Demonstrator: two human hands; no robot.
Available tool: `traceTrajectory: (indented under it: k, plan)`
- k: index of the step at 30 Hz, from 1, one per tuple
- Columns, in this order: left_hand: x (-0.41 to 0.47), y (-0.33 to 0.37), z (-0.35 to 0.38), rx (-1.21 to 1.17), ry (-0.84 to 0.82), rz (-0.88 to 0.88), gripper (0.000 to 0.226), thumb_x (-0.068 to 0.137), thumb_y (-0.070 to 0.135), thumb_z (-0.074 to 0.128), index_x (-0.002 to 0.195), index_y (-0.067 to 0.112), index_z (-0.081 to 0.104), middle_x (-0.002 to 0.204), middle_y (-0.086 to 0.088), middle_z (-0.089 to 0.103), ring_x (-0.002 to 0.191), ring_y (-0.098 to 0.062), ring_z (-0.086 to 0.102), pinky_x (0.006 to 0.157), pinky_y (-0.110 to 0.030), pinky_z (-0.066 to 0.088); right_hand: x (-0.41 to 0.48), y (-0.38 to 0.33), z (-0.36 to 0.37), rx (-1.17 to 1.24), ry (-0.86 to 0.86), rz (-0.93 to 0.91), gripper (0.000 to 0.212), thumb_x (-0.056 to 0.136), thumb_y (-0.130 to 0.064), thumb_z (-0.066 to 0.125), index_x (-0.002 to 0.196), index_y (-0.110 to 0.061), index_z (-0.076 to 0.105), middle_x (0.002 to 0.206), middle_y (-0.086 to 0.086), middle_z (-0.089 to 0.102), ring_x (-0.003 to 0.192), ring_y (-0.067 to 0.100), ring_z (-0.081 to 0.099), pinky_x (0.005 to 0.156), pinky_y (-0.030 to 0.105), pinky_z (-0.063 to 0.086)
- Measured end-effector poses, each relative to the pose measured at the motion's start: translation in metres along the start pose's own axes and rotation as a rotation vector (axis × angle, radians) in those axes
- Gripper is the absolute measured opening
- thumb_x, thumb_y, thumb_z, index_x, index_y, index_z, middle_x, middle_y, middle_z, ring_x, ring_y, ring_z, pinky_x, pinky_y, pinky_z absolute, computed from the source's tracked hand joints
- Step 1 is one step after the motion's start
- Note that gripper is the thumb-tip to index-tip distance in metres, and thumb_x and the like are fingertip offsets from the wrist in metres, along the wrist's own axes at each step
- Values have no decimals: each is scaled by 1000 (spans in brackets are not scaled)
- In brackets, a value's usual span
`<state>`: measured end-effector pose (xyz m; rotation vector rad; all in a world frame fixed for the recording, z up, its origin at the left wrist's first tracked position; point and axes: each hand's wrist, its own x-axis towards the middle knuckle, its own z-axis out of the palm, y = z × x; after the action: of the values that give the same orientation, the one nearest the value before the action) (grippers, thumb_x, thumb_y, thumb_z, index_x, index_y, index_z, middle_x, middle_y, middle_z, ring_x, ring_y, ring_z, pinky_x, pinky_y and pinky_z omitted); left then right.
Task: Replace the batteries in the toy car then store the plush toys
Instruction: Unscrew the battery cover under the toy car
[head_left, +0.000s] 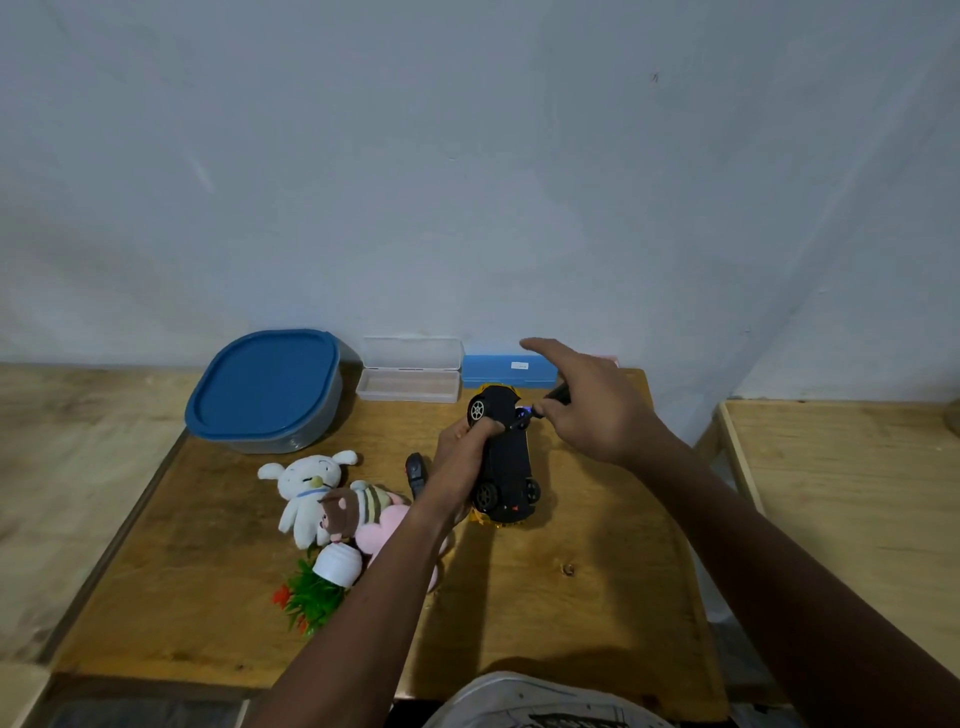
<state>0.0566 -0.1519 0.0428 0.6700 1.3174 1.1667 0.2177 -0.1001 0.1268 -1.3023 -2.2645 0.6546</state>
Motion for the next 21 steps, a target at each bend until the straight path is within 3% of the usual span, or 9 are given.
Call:
traceTrajectory:
  k: [2, 6, 8, 10, 13, 16, 19, 21]
  plan:
    - [0, -1, -1, 10, -7, 0, 30, 95, 20, 57, 119, 3, 59, 92, -15, 69, 78, -24, 69, 62, -34, 56, 0, 2, 2, -40, -41, 3, 63, 89, -25, 69, 145, -33, 40, 118, 3, 66, 106, 22, 58, 93, 38, 50]
    - [-2, -3, -2, 18, -4, 4, 29, 94, 20, 57, 116, 1, 60, 89, -14, 68, 76, -23, 69, 60, -34, 55, 0, 4, 2, -194, -9, 44, 49, 98, -51, 47, 138, -23, 51, 117, 4, 67, 114, 23, 56, 87, 36, 47]
    - [-3, -3, -2, 7, 8, -1, 29, 94, 20, 57, 116, 1, 60, 86, -12, 69, 75, -23, 69, 60, -34, 55, 1, 6, 3, -180, 38, 52, 42, 102, -45, 41, 133, -22, 57, 112, 5, 70, 110, 23, 58, 79, 31, 43]
    - [-4, -2, -2, -4, 3, 5, 30, 94, 20, 56, 117, 1, 60, 85, -11, 69, 74, -23, 69, 60, -34, 55, 0, 5, 2, -127, 67, 37, 40, 100, -36, 51, 139, -26, 50, 102, 7, 71, 98, 22, 61, 74, 28, 42]
    - [-4, 0, -3, -11, 1, 16, 30, 95, 21, 54, 117, 2, 59, 88, -12, 68, 76, -22, 69, 61, -34, 54, -2, 2, 0, -22, 34, 16, 65, 91, -25, 67, 146, -36, 35, 92, -1, 66, 85, 17, 60, 77, 31, 50]
    - [-5, 1, -3, -22, 1, 18, 29, 96, 21, 53, 117, 3, 59, 90, -12, 68, 78, -23, 68, 63, -35, 55, -2, -1, -1, 35, -23, 14, 70, 88, -19, 71, 146, -37, 37, 94, -9, 54, 92, 16, 56, 82, 30, 46]
    - [-4, 1, -3, -31, 9, 26, 31, 95, 21, 54, 120, 3, 60, 94, -14, 69, 81, -26, 68, 69, -38, 56, -3, 1, 0, -79, -5, -7, 59, 90, -38, 67, 144, -32, 43, 109, 1, 65, 106, 23, 58, 89, 34, 48]
    - [-4, 0, -4, -24, 15, 26, 31, 95, 21, 54, 119, 3, 60, 93, -14, 69, 80, -25, 68, 69, -38, 56, -4, 5, 2, -132, 28, 4, 51, 96, -49, 52, 142, -26, 47, 111, 6, 69, 111, 25, 58, 86, 36, 49]
